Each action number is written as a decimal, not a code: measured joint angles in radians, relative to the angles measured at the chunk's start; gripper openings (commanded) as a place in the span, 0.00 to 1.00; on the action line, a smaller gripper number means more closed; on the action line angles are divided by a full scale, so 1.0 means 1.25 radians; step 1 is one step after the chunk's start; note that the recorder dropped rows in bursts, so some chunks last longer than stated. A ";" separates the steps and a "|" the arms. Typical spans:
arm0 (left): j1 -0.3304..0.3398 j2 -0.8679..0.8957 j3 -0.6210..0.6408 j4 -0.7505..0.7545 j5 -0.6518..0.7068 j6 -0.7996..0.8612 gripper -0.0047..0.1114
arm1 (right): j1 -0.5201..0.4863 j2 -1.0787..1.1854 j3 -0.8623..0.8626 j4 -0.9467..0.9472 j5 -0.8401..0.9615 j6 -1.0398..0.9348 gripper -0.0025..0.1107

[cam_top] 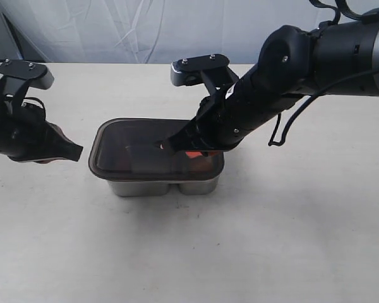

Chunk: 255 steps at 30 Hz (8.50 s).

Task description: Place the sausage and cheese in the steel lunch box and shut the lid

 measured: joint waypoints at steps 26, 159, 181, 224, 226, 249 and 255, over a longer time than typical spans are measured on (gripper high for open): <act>0.000 0.116 0.000 -0.143 0.020 0.133 0.04 | 0.000 0.000 0.000 0.003 0.000 0.000 0.02; 0.000 -1.139 0.121 0.110 0.441 -0.322 0.04 | 0.000 -0.653 0.427 -0.176 0.025 0.395 0.02; 0.175 -1.142 0.546 -0.036 -0.158 -0.166 0.04 | 0.000 -0.653 0.427 -0.169 0.023 0.395 0.02; 0.175 -1.142 0.584 -0.017 -0.138 -0.166 0.04 | -0.484 -1.376 0.882 -0.167 -0.214 0.375 0.02; 0.175 -1.142 0.584 -0.017 -0.138 -0.165 0.04 | -0.484 -1.376 0.882 -0.167 -0.211 0.375 0.02; 0.175 -1.142 0.584 -0.017 -0.138 -0.165 0.04 | -0.484 -1.376 0.882 -0.167 -0.205 0.375 0.02; 0.175 -1.142 0.584 -0.017 -0.138 -0.165 0.04 | -0.484 -1.376 0.882 -0.167 -0.205 0.375 0.02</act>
